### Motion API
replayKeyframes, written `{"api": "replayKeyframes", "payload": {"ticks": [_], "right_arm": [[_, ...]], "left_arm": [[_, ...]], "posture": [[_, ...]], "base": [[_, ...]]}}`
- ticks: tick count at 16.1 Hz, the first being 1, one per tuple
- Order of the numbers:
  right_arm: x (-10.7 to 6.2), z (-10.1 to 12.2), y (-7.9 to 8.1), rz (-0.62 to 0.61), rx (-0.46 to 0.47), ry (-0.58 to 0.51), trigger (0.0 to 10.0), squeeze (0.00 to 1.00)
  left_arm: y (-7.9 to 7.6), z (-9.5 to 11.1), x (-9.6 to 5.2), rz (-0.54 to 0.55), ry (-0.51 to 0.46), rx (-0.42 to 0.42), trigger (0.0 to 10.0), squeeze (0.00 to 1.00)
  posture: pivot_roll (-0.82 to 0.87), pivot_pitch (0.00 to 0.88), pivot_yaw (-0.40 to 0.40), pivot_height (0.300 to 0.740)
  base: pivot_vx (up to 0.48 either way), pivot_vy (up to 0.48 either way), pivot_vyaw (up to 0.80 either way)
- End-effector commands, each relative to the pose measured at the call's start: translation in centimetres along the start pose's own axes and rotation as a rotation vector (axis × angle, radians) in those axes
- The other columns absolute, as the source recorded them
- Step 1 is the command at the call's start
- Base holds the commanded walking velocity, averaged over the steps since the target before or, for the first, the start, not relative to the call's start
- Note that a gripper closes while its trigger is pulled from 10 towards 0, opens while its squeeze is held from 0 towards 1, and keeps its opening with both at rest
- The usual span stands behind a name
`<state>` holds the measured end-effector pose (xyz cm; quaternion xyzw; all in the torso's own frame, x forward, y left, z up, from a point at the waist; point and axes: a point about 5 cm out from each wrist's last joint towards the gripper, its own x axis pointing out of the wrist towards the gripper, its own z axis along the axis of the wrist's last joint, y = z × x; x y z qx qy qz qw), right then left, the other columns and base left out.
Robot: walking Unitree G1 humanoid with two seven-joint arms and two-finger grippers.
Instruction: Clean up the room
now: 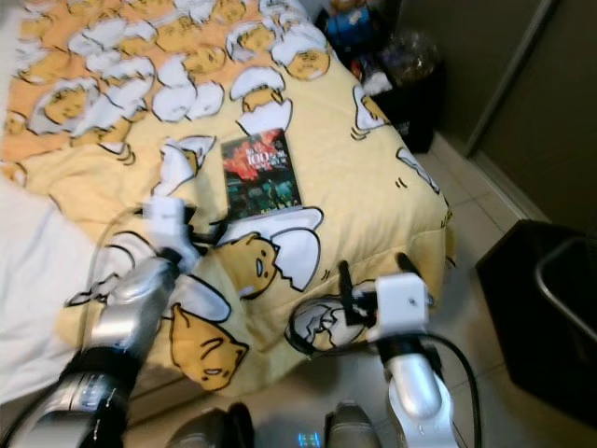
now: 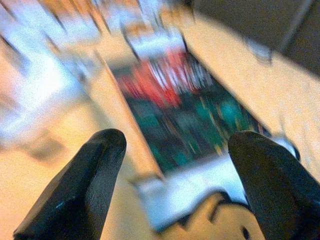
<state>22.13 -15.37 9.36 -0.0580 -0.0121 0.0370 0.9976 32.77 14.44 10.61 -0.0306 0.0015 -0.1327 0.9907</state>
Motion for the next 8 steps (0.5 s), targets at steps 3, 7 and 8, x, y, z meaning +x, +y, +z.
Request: {"api": "replayKeyframes", "payload": {"ticks": [3, 7, 8], "right_arm": [[2.8, -0.1, -1.7, -0.091, 0.036, -0.028, 10.0, 0.0], [5.7, 0.4, -1.8, -0.088, 0.085, -0.068, 10.0, 0.0], [6.1, 0.7, -1.9, -0.083, 0.089, -0.078, 10.0, 0.0]], "left_arm": [[0.3, 3.9, -2.3, 0.212, -0.151, 0.188, 10.0, 1.0], [0.7, -1.1, -2.4, 0.198, 0.081, 0.087, 10.0, 1.0], [1.4, -1.7, -2.4, 0.202, 0.104, 0.095, 10.0, 1.0]], "posture": [[-0.17, 0.0, 0.107, 0.74], [-0.14, 0.0, 0.082, 0.74], [-0.14, 0.0, 0.075, 0.74]], "base": [[0.0, 0.0, 0.0], [0.0, 0.0, 0.0], [0.0, 0.0, 0.0]]}}
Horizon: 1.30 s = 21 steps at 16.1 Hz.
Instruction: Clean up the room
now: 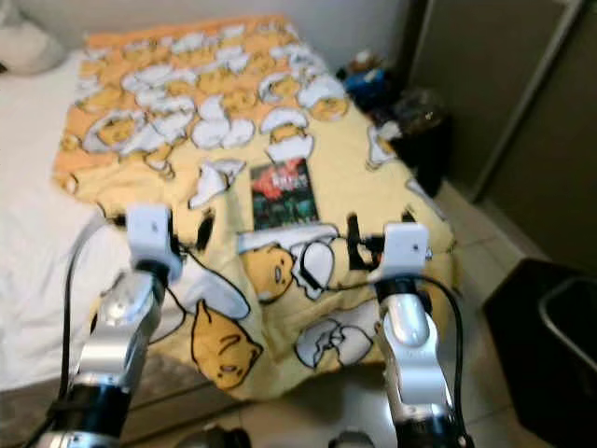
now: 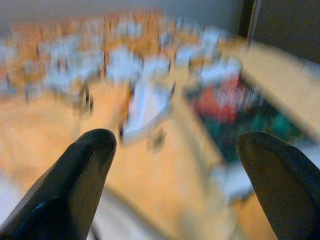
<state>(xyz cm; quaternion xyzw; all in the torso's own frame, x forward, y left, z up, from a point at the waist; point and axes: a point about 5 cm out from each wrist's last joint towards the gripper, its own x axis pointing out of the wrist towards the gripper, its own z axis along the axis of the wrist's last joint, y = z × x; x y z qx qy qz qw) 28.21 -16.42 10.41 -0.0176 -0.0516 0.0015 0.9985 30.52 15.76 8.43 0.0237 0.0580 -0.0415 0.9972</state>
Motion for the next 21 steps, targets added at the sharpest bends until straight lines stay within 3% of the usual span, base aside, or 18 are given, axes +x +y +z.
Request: {"api": "replayKeyframes", "payload": {"ticks": [1, 2, 4, 7, 10, 12, 13, 14, 19, 21], "right_arm": [[0.5, -0.1, -0.4, -0.003, 0.001, 0.005, 10.0, 0.0], [0.9, -0.3, -0.9, -0.014, -0.005, 0.013, 10.0, 0.0], [1.5, -0.2, -1.3, -0.023, -0.017, -0.001, 10.0, 0.0], [2.2, 0.0, -1.2, -0.016, -0.023, -0.02, 10.0, 0.0], [2.4, -0.3, -1.0, -0.014, -0.013, -0.016, 10.0, 0.0], [2.2, -1.3, 0.5, 0.032, -0.012, 0.01, 10.0, 0.0], [2.0, -1.5, 1.2, 0.056, -0.003, 0.015, 10.0, 0.0], [1.9, -1.8, 1.8, 0.089, 0.002, 0.022, 10.0, 0.0], [2.0, -2.4, 3.1, 0.157, 0.013, 0.032, 10.0, 0.0], [2.6, -2.2, 3.2, 0.159, 0.009, 0.029, 10.0, 0.0]], "left_arm": [[0.7, 0.5, 0.4, 0.018, -0.015, -0.002, 10.0, 1.0], [0.3, 1.0, 0.8, 0.019, -0.012, -0.047, 10.0, 1.0], [-0.9, 1.9, 1.3, -0.005, -0.045, -0.028, 10.0, 1.0], [-1.7, 1.8, 2.0, -0.006, -0.04, -0.068, 10.0, 1.0], [-1.1, 1.5, 1.8, 0.005, -0.027, -0.088, 10.0, 1.0], [0.4, 1.0, 1.4, 0.033, -0.022, -0.069, 10.0, 1.0], [1.0, 1.0, 1.2, 0.042, -0.022, -0.072, 10.0, 0.74], [1.6, 0.9, 1.0, 0.065, -0.02, -0.01, 10.0, 0.0], [3.0, 1.6, 1.2, 0.111, -0.04, -0.036, 10.0, 0.0], [2.7, 2.0, 1.4, 0.09, -0.056, -0.052, 10.0, 0.0]], "posture": [[-0.14, 0.0, 0.067, 0.74], [-0.14, 0.0, 0.065, 0.74], [-0.13, 0.0, 0.058, 0.74], [-0.14, 0.0, 0.062, 0.74], [-0.13, 0.0, 0.063, 0.74], [-0.06, 0.0, 0.042, 0.74], [-0.05, 0.0, 0.034, 0.74], [-0.03, 0.0, 0.022, 0.74], [0.0, 0.0, -0.002, 0.74], [0.0, 0.0, -0.002, 0.74]], "base": [[0.0, -0.48, 0.0], [0.0, -0.48, 0.64], [0.0, -0.48, 0.53], [0.0, -0.477, 0.44], [0.0, -0.469, 0.28], [0.12, -0.416, 0.0], [0.304, -0.368, 0.0], [0.0, 0.0, 0.0], [0.306, -0.221, 0.36], [0.405, -0.251, 0.43]]}}
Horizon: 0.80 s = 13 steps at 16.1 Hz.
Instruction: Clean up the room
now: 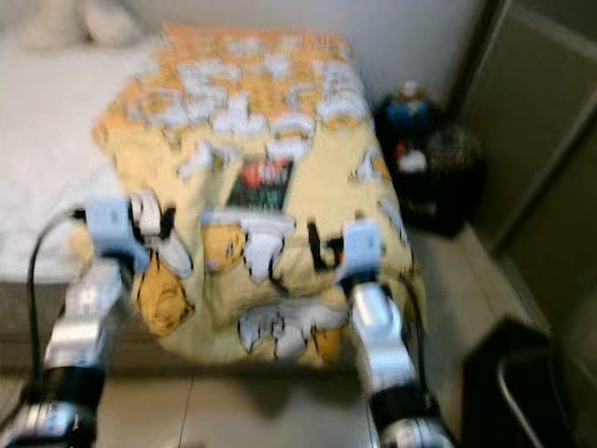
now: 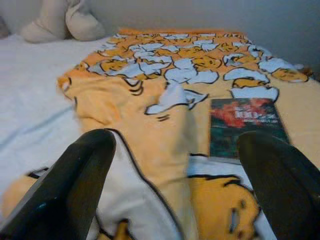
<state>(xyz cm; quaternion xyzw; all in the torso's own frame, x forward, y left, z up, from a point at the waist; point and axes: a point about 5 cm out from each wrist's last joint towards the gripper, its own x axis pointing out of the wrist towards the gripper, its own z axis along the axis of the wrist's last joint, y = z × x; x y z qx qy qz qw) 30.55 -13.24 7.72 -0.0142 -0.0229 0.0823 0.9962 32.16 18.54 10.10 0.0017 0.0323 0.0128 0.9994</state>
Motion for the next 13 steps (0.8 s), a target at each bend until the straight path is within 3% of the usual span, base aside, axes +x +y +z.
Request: {"api": "replayKeyframes", "payload": {"ticks": [1, 4, 6, 9, 13], "right_arm": [[0.9, 0.8, 0.0, -0.008, -0.006, -0.036, 10.0, 0.0], [1.0, 0.6, 0.3, -0.018, 0.001, -0.027, 10.0, 0.0], [0.6, 0.3, 0.6, -0.005, 0.004, -0.025, 10.0, 0.0], [0.5, -0.2, 0.8, -0.02, 0.038, -0.017, 10.0, 0.0], [0.4, -0.3, 0.6, -0.047, 0.022, -0.015, 10.0, 0.0]], "left_arm": [[-0.7, 0.7, 0.5, -0.043, -0.022, 0.012, 10.0, 0.0], [-1.2, 0.5, 0.5, -0.08, -0.01, 0.071, 10.0, 0.0], [-1.0, 0.3, 0.0, -0.1, -0.012, 0.046, 10.0, 0.0], [-0.8, 0.2, -0.3, -0.12, 0.003, 0.046, 10.0, 0.0], [-2.1, 0.4, -0.2, -0.175, -0.008, 0.054, 10.0, 0.0]], "posture": [[0.0, 0.0, 0.005, 0.74], [0.0, 0.0, 0.007, 0.74], [-0.01, 0.0, 0.015, 0.74], [-0.01, 0.0, 0.032, 0.74], [-0.03, 0.0, 0.049, 0.74]], "base": [[0.428, 0.0, 0.44], [0.278, 0.0, 0.0], [0.0, 0.0, 0.24], [0.445, 0.0, 0.49], [0.429, 0.0, 0.47]]}}
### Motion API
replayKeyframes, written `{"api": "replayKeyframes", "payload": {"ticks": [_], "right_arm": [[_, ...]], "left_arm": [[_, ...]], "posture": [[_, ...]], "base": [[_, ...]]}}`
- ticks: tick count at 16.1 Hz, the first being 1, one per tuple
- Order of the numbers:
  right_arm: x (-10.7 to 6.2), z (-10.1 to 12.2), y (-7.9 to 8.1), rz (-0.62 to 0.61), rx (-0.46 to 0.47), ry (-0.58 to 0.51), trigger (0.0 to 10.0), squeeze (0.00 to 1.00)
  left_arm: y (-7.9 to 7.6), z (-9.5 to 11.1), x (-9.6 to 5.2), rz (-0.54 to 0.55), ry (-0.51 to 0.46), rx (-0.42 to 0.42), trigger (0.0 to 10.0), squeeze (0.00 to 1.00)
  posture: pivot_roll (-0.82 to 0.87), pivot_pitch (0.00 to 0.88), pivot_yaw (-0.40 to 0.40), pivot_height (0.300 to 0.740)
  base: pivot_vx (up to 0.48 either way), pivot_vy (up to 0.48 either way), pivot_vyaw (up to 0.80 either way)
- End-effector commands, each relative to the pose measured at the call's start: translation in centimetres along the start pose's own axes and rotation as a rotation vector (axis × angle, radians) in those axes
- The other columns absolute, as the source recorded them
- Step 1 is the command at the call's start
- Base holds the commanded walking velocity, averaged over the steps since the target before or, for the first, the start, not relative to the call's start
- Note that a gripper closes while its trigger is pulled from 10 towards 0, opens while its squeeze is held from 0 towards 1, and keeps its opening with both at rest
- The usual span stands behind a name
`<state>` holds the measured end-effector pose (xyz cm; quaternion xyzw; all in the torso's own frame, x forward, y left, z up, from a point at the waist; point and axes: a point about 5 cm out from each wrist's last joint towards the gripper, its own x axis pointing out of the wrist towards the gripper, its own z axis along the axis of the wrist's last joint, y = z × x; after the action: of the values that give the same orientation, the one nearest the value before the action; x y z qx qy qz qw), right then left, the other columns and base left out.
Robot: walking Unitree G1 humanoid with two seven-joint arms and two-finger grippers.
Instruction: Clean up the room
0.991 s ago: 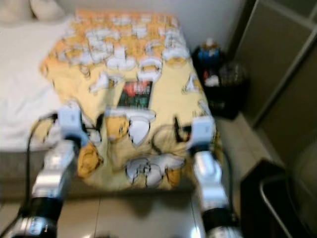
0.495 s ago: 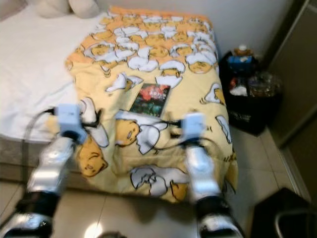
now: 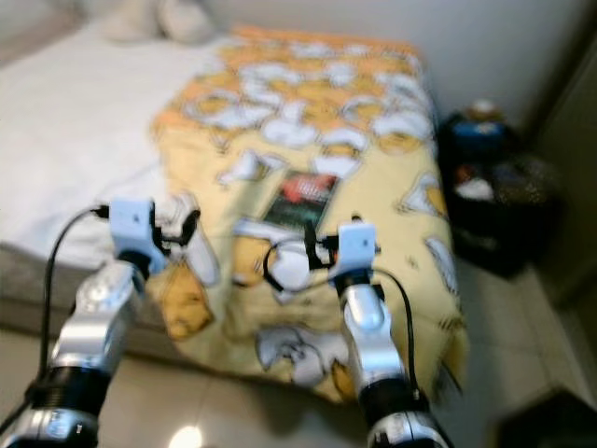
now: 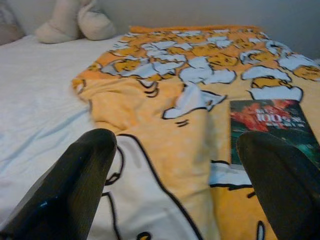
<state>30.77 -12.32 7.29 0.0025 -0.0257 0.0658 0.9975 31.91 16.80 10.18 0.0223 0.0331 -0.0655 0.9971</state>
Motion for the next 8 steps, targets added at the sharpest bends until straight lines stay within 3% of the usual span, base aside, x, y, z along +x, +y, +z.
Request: {"api": "replayKeyframes", "payload": {"ticks": [1, 3, 7, 8], "right_arm": [[0.0, 0.1, -0.4, -0.022, -0.011, -0.009, 10.0, 0.0], [0.2, 0.1, -0.4, -0.019, -0.028, -0.008, 10.0, 0.0], [0.5, 0.4, 0.1, -0.015, -0.041, -0.022, 10.0, 0.0], [0.4, 0.3, -0.1, -0.033, -0.02, -0.016, 10.0, 0.0]], "left_arm": [[-0.5, 0.5, 0.2, -0.019, -0.02, 0.006, 10.0, 0.0], [-0.9, 0.7, 0.5, -0.052, -0.021, -0.001, 10.0, 0.0], [-1.5, 1.4, 0.7, -0.106, -0.051, 0.044, 10.0, 0.0], [-1.6, 1.4, 0.7, -0.11, -0.052, 0.043, 10.0, 0.0]], "posture": [[-0.03, 0.0, 0.049, 0.74], [-0.04, 0.0, 0.057, 0.74], [-0.04, 0.0, 0.066, 0.74], [-0.05, 0.0, 0.069, 0.74]], "base": [[0.42, 0.0, 0.0], [0.0, 0.0, 0.0], [0.48, 0.0, 0.0], [0.48, 0.0, -0.8]]}}
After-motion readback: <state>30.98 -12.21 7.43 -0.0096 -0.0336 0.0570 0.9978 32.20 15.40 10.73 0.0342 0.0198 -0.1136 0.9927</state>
